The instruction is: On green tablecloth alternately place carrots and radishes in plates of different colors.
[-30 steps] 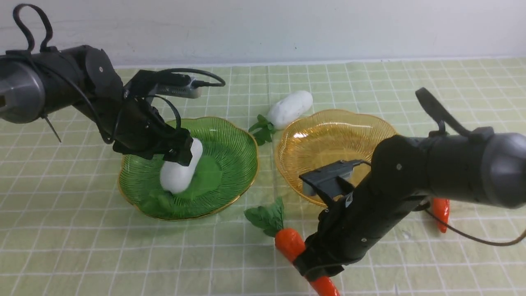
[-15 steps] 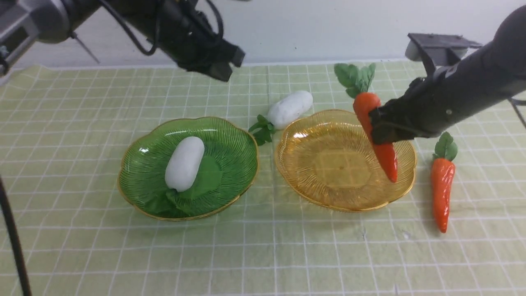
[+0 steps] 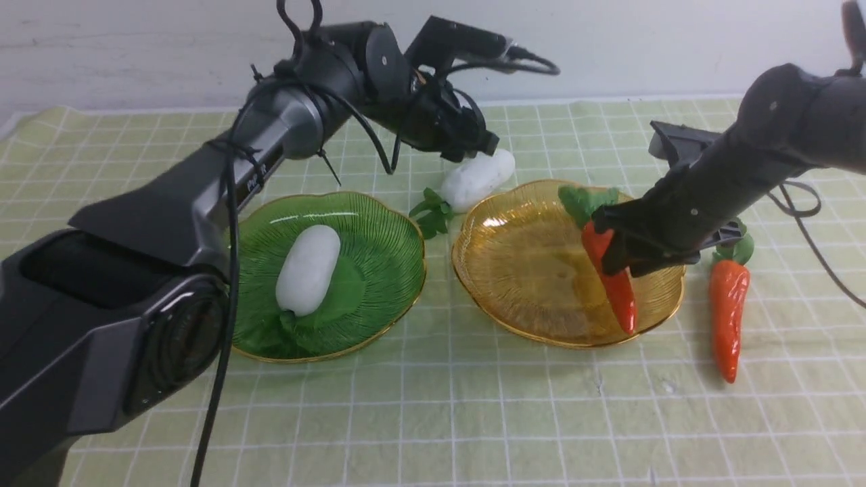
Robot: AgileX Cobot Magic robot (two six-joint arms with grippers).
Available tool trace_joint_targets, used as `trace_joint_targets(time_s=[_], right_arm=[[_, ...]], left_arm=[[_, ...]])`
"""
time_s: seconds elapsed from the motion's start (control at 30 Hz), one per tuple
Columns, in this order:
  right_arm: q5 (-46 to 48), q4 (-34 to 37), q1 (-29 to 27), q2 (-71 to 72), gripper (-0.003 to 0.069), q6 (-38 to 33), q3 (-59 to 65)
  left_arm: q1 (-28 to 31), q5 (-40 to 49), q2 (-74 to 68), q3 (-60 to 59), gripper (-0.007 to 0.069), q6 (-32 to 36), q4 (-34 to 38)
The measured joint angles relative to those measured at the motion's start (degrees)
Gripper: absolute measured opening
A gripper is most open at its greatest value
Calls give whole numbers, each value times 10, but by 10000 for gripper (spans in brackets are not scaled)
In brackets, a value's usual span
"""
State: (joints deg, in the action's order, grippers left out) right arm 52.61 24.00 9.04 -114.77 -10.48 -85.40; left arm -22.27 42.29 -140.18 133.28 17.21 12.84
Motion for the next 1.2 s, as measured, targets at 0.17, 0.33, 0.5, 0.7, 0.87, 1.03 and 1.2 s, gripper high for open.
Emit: trace_joint_targets(time_s=[0.17,0.33,0.5,0.7,0.87,1.03,1.2], right_arm=[[15,2,0,0,440,-2,-3],[32,2,1,0,530,-2,-3],[45,1,2,0,540,-3,-3],[49,1,2,0,542,-4,-3],[49,1,2,0,542,-4,-3],[50,-1,3,0,542,-4,-3],[51,-1,3,0,542,-11,-3]], left_arm=[[7,-34,-24,0,528,8,-11],[10,-41,-32,1,551,44,-13],[10,-37,-41,1,552,47,-11],[10,-34,-55,1,552,47,-11],[10,-34,-64,1,543,49,-11],[10,-34,-73,1,505,51,-10],[10,-33,-77,1,335,51,-10]])
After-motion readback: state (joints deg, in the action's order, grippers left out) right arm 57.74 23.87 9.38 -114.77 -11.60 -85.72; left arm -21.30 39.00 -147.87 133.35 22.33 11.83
